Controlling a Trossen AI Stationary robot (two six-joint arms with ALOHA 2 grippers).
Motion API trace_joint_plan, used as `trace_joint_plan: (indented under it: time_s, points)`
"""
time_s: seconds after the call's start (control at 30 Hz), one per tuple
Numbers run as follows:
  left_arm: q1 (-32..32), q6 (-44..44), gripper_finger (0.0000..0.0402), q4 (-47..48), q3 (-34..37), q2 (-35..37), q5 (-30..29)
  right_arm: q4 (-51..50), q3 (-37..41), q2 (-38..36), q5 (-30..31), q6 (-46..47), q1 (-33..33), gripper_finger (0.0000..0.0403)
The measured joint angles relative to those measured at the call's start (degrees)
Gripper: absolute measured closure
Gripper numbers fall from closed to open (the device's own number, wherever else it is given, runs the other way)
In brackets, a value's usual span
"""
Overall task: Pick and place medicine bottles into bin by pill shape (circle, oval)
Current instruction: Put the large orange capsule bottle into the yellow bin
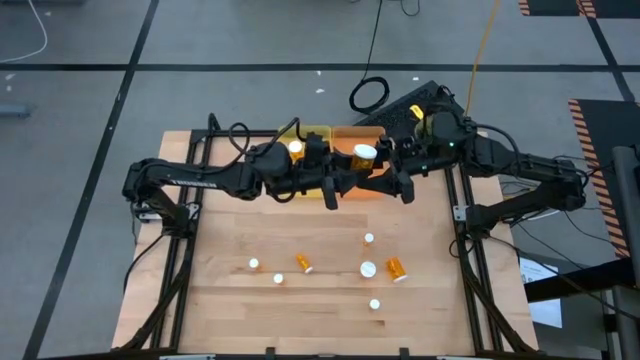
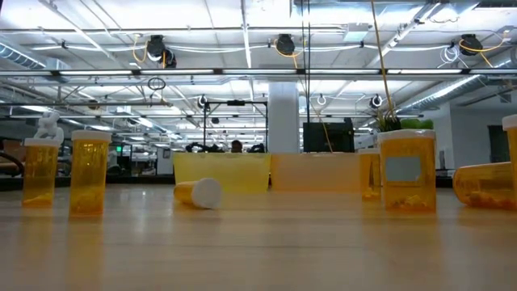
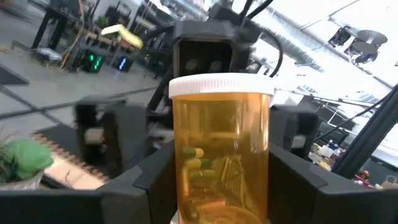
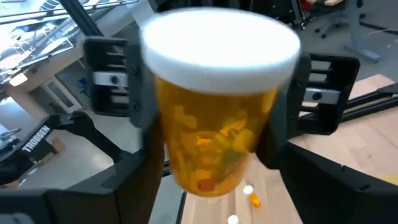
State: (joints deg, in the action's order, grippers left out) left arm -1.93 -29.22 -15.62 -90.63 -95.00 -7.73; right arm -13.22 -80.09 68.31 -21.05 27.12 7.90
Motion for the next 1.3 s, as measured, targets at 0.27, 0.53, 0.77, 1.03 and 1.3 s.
trace_joint_plan:
  time_s: [0.27,0.53,0.77,1.03,1.3]
  points:
    - [0.1,-0.9,0.0195,0.5,0.0,0.1,0.6,1.3,0.0,1.1,0.3,0.2,0.0,0.0150]
    - [0.0,-0.3,0.0195,1.4,0.0,0.1,1.0,1.1,0.0,1.1,0.3,-0.1,0.0,0.0156]
    - [0.0,-0.2,0.0195,2.3,0.0,0.2,1.5,0.4,0.0,1.1,0.1,-1.0,0.0,0.0156]
    - [0.0,-0.9,0.0194,2.7,0.0,0.4,1.6,-0.2,0.0,0.9,0.0,-1.2,0.0,0.0156]
    - [-0.1,-1.3,0.0178,5.4,0.0,1.2,0.9,-1.5,0.0,0.6,-0.4,-1.3,0.0,0.0157]
